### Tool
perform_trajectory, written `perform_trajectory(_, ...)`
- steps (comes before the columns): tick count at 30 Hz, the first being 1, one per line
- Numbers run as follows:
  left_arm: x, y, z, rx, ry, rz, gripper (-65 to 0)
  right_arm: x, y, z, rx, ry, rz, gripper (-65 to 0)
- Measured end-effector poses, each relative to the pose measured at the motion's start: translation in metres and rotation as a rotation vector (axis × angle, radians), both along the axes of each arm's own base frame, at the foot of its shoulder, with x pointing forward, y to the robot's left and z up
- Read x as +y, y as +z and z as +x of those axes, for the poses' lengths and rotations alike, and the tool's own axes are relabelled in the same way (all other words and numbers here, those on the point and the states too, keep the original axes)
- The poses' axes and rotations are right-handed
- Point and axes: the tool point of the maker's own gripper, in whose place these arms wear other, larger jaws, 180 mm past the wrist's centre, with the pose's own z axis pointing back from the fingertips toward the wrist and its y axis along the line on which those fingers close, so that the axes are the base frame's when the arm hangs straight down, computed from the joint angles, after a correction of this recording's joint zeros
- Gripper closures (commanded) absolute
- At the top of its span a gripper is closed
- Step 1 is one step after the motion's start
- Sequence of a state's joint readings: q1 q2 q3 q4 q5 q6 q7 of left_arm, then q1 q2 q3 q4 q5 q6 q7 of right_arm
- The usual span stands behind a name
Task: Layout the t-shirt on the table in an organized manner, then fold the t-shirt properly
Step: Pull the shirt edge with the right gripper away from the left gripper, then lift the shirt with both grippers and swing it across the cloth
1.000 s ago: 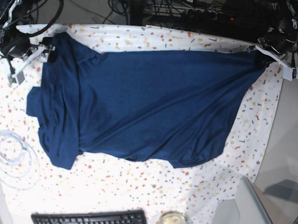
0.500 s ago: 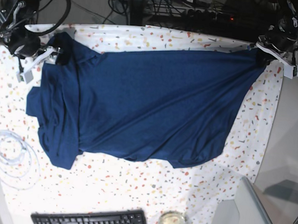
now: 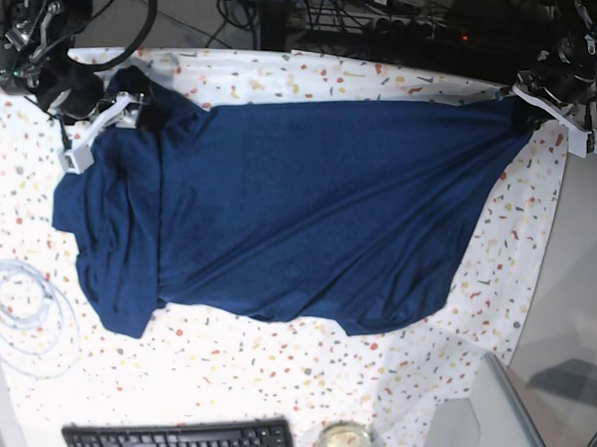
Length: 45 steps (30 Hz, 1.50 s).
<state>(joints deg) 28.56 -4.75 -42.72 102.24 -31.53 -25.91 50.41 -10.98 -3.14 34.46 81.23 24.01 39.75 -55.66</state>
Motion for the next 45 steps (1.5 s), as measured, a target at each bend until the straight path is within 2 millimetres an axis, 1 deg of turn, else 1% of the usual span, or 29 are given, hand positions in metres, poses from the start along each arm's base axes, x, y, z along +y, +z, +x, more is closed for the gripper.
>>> perform_trajectory(2, 0.000, 0.000, 0.000, 0.001, 0.000, 0.000, 0.0, -0.007, -0.003, -0.006, 0.027, -0.033, 0.001, -27.9)
perform_trajectory(5, 0.000, 0.000, 0.000, 0.000, -0.001, 0.001, 0.0, -0.017, -0.007, -0.018, 0.066, -0.047, -0.021, -5.0)
perform_trajectory(6, 0.000, 0.000, 0.000, 0.001, 0.000, 0.001, 0.0, -0.020, -0.007, -0.021, 0.071, -0.048, -0.028, 0.0)
perform_trajectory(7, 0.000, 0.000, 0.000, 0.000, 0.000, 0.001, 0.0, -0.021, -0.007, -0.020, 0.069, -0.049, -0.029, 0.0)
perform_trajectory(8, 0.000, 0.001, 0.000, -0.001, -0.001, 0.002, 0.0, -0.022, -0.007, -0.020, 0.071, -0.047, -0.032, -1.5)
perform_trajectory(10, 0.003, 0.002, 0.000, 0.011, -0.012, 0.039, 0.0, -0.026, -0.003, -0.021, 0.088, -0.023, -0.053, -0.6)
perform_trajectory(12, 0.005, 0.004, 0.005, 0.037, -0.054, 0.116, 0.0, -0.035, 0.009, -0.016, 0.067, -0.003, -0.098, -0.3)
perform_trajectory(13, 0.000, 0.006, 0.012, 0.039, -0.088, 0.143, 0.0, -0.040, 0.017, -0.011, 0.053, 0.005, -0.122, -0.3)
perform_trajectory(15, -0.013, 0.012, 0.035, 0.023, -0.172, 0.204, 0.0, -0.049, 0.031, 0.001, 0.040, 0.027, -0.175, -0.3)
perform_trajectory(16, -0.024, 0.017, 0.051, -0.013, -0.221, 0.212, 0.0, -0.052, 0.040, 0.012, 0.012, 0.030, -0.189, -0.3)
perform_trajectory(17, -0.031, 0.022, 0.066, -0.033, -0.263, 0.239, 0.0, -0.054, 0.050, 0.023, -0.011, 0.036, -0.204, -0.3)
perform_trajectory(19, -0.030, 0.031, 0.089, -0.048, -0.301, 0.321, 0.0, -0.062, 0.067, 0.044, -0.055, 0.049, -0.234, -0.3)
perform_trajectory(20, -0.030, 0.037, 0.102, -0.061, -0.318, 0.354, 0.0, -0.070, 0.076, 0.056, -0.079, 0.050, -0.253, -0.3)
perform_trajectory(22, -0.028, 0.053, 0.127, -0.096, -0.331, 0.427, 0.0, -0.086, 0.091, 0.075, -0.104, 0.052, -0.296, -0.3)
perform_trajectory(23, -0.030, 0.063, 0.143, -0.124, -0.337, 0.463, 0.0, -0.095, 0.101, 0.087, -0.125, 0.049, -0.318, -0.3)
perform_trajectory(26, -0.046, 0.096, 0.189, -0.219, -0.388, 0.543, 0.0, -0.119, 0.128, 0.120, -0.170, 0.038, -0.359, -0.3)
perform_trajectory(27, -0.051, 0.103, 0.202, -0.233, -0.406, 0.574, 0.0, -0.124, 0.137, 0.131, -0.190, 0.038, -0.366, -0.3)
perform_trajectory(29, -0.051, 0.115, 0.226, -0.231, -0.417, 0.652, 0.0, -0.132, 0.152, 0.153, -0.218, 0.075, -0.402, -0.3)
perform_trajectory(30, -0.056, 0.122, 0.240, -0.241, -0.433, 0.677, 0.0, -0.135, 0.162, 0.165, -0.240, 0.097, -0.423, -0.3)
perform_trajectory(32, -0.062, 0.136, 0.266, -0.252, -0.455, 0.734, 0.0, -0.132, 0.182, 0.190, -0.309, 0.134, -0.448, -0.3)
perform_trajectory(33, -0.069, 0.144, 0.280, -0.274, -0.468, 0.740, 0.0, -0.130, 0.191, 0.202, -0.343, 0.152, -0.453, -0.3)
perform_trajectory(34, -0.075, 0.149, 0.290, -0.287, -0.482, 0.745, 0.0, -0.127, 0.198, 0.211, -0.367, 0.167, -0.457, -0.3)
perform_trajectory(36, -0.080, 0.160, 0.309, -0.292, -0.496, 0.773, 0.0, -0.126, 0.208, 0.225, -0.392, 0.192, -0.467, -0.3)
perform_trajectory(39, -0.086, 0.174, 0.331, -0.299, -0.513, 0.788, 0.0, -0.131, 0.218, 0.244, -0.409, 0.206, -0.479, -0.3)
perform_trajectory(42, -0.090, 0.195, 0.352, -0.323, -0.517, 0.802, 0.0, -0.135, 0.241, 0.268, -0.467, 0.206, -0.482, -0.3)
perform_trajectory(43, -0.092, 0.206, 0.359, -0.341, -0.516, 0.807, 0.0, -0.137, 0.252, 0.276, -0.488, 0.204, -0.488, -0.3)
perform_trajectory(45, -0.096, 0.221, 0.371, -0.360, -0.513, 0.810, 0.0, -0.140, 0.273, 0.290, -0.524, 0.206, -0.500, -0.3)
